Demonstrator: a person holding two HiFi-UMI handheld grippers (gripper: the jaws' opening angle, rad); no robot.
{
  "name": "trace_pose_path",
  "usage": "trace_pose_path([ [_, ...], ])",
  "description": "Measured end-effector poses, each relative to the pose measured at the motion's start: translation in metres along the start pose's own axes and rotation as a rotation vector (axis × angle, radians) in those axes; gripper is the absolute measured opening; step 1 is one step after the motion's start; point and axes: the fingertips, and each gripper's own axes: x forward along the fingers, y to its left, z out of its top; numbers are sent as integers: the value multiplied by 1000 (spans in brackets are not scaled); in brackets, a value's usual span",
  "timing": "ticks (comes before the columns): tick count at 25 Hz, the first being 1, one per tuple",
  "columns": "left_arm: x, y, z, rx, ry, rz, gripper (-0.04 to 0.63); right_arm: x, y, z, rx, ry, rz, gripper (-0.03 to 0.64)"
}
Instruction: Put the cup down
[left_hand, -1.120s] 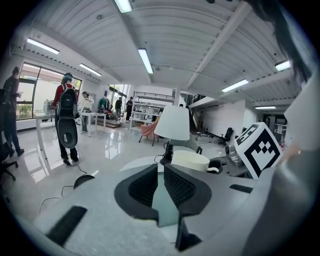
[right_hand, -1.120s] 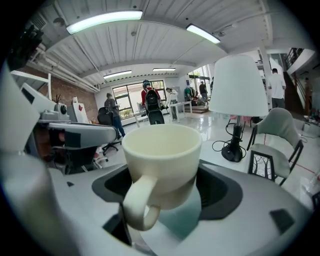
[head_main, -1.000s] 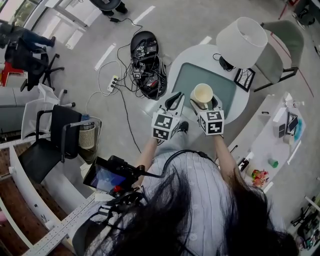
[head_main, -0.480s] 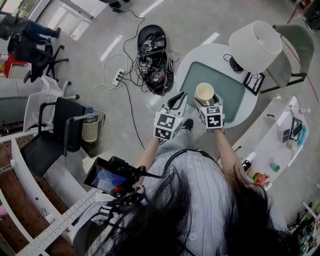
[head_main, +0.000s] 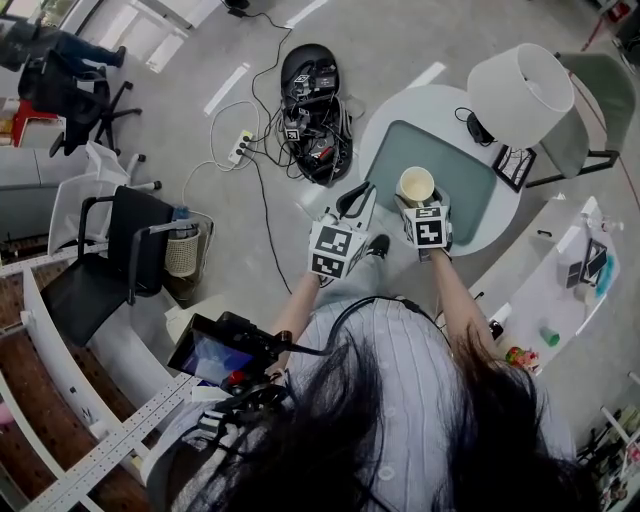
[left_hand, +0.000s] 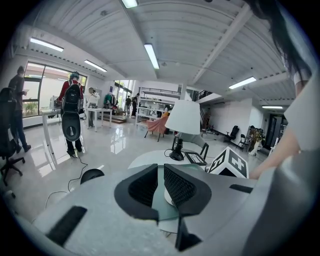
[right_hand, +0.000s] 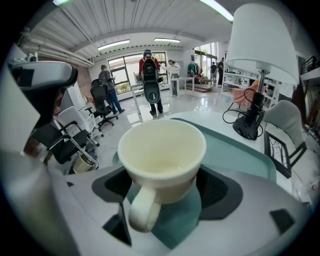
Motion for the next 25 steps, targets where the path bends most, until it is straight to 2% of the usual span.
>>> trace_pose_path([
  [5, 1, -2, -3, 1, 6, 0, 49, 2, -2, -8, -11, -15, 11, 399],
  [11, 1, -5, -3, 2, 11, -6, 49, 8, 4, -14, -43, 47, 59, 399],
  [19, 1, -10, -2, -9, 2, -2, 49, -3, 4, -28, -31, 93, 87, 399],
  [25, -2, -20, -2, -17, -14, -3, 49, -23, 7, -42, 7, 74, 103, 399],
])
